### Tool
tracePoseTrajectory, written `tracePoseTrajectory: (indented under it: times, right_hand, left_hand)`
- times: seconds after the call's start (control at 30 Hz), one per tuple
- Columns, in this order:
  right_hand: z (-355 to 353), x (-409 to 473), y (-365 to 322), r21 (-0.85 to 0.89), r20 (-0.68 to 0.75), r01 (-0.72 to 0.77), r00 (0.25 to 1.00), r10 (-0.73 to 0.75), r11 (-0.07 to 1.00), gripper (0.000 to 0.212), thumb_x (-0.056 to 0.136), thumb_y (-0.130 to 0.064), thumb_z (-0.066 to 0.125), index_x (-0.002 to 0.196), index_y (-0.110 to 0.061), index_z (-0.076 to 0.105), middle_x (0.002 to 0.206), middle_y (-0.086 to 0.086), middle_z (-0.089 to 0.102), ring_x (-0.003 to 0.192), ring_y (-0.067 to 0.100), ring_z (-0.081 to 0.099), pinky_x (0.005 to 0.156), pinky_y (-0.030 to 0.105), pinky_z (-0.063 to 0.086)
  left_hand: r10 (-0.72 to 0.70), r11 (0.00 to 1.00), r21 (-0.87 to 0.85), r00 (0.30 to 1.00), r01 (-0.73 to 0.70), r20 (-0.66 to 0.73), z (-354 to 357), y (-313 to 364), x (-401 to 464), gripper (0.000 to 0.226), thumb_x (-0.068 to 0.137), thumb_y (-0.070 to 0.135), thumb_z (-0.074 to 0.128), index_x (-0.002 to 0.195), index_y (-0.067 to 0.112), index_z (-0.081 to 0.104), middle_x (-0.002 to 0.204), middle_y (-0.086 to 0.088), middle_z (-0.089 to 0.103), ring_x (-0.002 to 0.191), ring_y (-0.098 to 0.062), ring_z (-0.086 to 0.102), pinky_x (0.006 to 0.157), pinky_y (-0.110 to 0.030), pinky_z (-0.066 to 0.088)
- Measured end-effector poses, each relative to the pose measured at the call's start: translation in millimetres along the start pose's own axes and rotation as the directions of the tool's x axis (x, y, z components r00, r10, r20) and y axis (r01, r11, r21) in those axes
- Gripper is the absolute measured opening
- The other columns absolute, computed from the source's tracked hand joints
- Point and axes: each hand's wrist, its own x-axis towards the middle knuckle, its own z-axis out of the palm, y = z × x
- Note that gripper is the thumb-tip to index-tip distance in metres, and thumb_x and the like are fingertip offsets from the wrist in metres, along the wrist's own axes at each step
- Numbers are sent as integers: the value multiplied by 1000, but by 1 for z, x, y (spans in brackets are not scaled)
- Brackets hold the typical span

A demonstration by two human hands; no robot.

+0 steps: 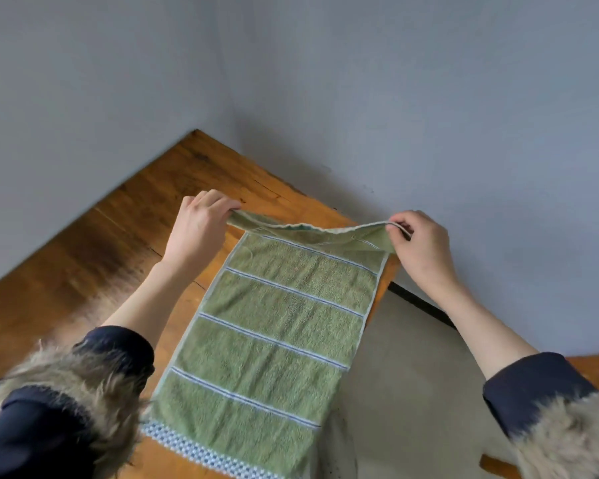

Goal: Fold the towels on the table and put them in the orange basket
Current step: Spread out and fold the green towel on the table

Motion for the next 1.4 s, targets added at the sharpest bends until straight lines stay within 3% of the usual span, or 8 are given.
tracePoseTrajectory:
  times: [0.3, 0.47, 0.63, 0.8, 1.0, 1.17, 1.27, 1.4]
  right_hand:
    - [-5, -161, -52, -150, -57, 142, 987, -152, 978, 4, 81, -2, 64, 84, 0, 67, 84, 14, 63, 69, 33, 60, 61, 38, 49]
    - [11, -244, -66, -193, -48, 160, 984, -172, 968, 7, 73, 8, 70, 76, 2, 66, 74, 12, 62, 65, 28, 61, 59, 23, 38]
    - [47, -305, -59, -117, 66, 83, 995, -75, 990, 13, 71, 18, 65, 73, 6, 61, 72, 16, 60, 63, 30, 59, 58, 30, 45]
    - [81, -352, -43, -251, 255, 82, 967, -15, 965, 17, 68, 14, 69, 75, 0, 62, 73, 10, 61, 65, 26, 59, 59, 36, 52]
    - [113, -372, -41, -282, 369, 115, 929, -3, 953, 22, 61, 14, 75, 75, -1, 65, 73, 9, 64, 68, 24, 62, 60, 35, 56]
    - [130, -388, -41, -337, 534, 78, 836, 122, 938, 15, 83, -4, 64, 98, -1, 61, 102, 13, 59, 92, 26, 59, 82, 40, 53]
    - [135, -392, -47, -402, 568, 107, 808, 156, 909, 35, 70, -23, 80, 99, -9, 66, 110, 17, 60, 94, 31, 62, 78, 41, 53]
    - [143, -392, -52, -466, 575, 157, 802, 163, 870, 48, 63, -37, 82, 103, -14, 68, 118, 21, 59, 103, 38, 60, 80, 52, 52]
  left_hand:
    - [135, 991, -26, 991, -135, -6, -71, -6, -126, 16, 81, -6, 61, 93, 0, 71, 88, -14, 67, 78, -34, 61, 67, -43, 44]
    - [183, 983, -36, 978, -180, 101, -73, -19, -200, 20, 75, -9, 69, 91, 1, 72, 85, -12, 67, 75, -31, 62, 63, -41, 45]
    - [160, 987, -56, 959, -151, 235, -48, -33, -264, 23, 71, -13, 70, 90, 1, 72, 85, -12, 68, 75, -29, 64, 62, -41, 47]
    - [96, 995, -2, 918, -103, 385, -21, -54, -310, 26, 70, -11, 72, 91, 4, 74, 84, -10, 69, 75, -28, 63, 65, -42, 50]
    - [107, 981, 87, 857, -174, 504, 4, -73, -331, 30, 60, -14, 75, 83, 5, 73, 80, -9, 69, 67, -25, 64, 60, -37, 50]
    - [178, 969, 53, 832, -240, 525, 9, -84, -350, 14, 76, 6, 67, 88, 8, 60, 95, -13, 64, 80, -30, 63, 71, -45, 50]
    - [204, 965, 35, 824, -261, 529, 6, -87, -364, 21, 83, 24, 50, 92, 12, 64, 114, -16, 62, 100, -32, 62, 81, -49, 48]
    - [190, 964, 63, 831, -260, 522, 6, -87, -368, 33, 70, -3, 68, 100, 11, 69, 119, -17, 61, 109, -32, 60, 85, -52, 45]
